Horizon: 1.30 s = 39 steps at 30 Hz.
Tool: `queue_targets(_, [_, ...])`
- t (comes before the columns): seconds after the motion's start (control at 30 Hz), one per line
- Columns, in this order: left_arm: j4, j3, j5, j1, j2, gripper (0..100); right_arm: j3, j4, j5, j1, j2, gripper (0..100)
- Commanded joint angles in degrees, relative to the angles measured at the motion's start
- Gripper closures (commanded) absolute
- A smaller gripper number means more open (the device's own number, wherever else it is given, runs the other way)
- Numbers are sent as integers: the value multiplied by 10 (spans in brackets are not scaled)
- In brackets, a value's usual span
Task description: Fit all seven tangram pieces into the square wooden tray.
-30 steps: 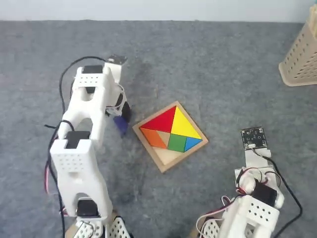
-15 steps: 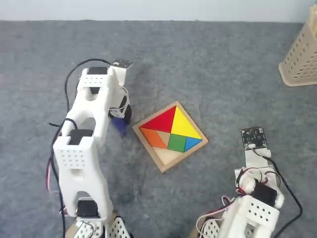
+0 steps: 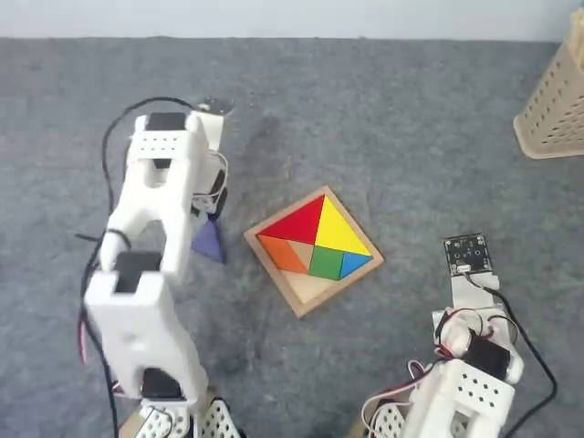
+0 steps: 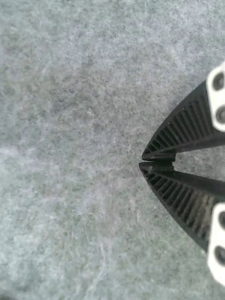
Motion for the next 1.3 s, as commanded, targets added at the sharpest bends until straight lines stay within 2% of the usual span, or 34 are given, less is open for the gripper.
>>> queue_targets(0.0, [-28,110,-17,5,-174,919,7,8,11,8,-13,989])
queue_targets(0.17, [-178,316,-14,-12,-283,806,7,8,11,8,-13,989])
queue_targets(0.3, [-245,388,-14,-25,-300,754,7,8,11,8,-13,989])
queue_targets(0.5, [-263,393,-14,-31,-286,754,7,8,11,8,-13,989])
queue_targets(0.7, [-291,383,-14,-31,-171,754,7,8,11,8,-13,989])
queue_targets(0.87, [-245,340,-6,-33,-121,793,7,8,11,8,-13,989])
queue_targets(1.07, [-242,341,-9,-30,-118,806,7,8,11,8,-13,989])
queue_targets(1.27, [-236,341,-11,-30,-123,875,8,8,11,8,-13,989])
